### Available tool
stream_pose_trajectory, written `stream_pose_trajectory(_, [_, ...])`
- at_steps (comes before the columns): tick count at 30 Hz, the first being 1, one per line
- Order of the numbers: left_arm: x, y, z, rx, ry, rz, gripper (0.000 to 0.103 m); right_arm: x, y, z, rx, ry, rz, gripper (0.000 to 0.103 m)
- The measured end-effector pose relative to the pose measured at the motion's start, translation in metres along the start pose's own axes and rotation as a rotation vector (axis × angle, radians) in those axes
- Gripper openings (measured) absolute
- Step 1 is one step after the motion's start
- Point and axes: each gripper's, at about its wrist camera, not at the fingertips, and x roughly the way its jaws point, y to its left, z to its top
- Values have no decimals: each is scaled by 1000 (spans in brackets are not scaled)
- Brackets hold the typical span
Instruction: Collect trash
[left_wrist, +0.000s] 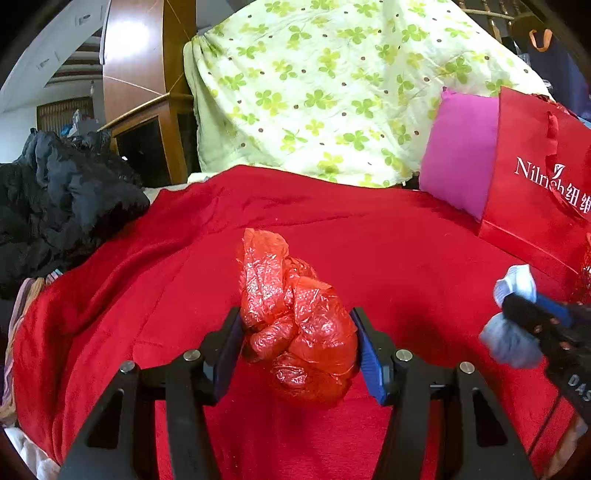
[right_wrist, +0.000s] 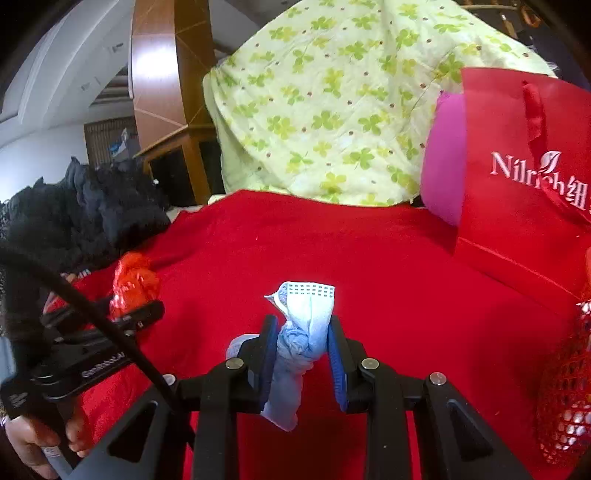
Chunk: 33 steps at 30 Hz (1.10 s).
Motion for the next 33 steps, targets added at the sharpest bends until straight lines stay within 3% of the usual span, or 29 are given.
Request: stream_pose_trajectory(33, [4,-8,-3,3,24,11,60,-17,-30,10,69,-38,-10,28])
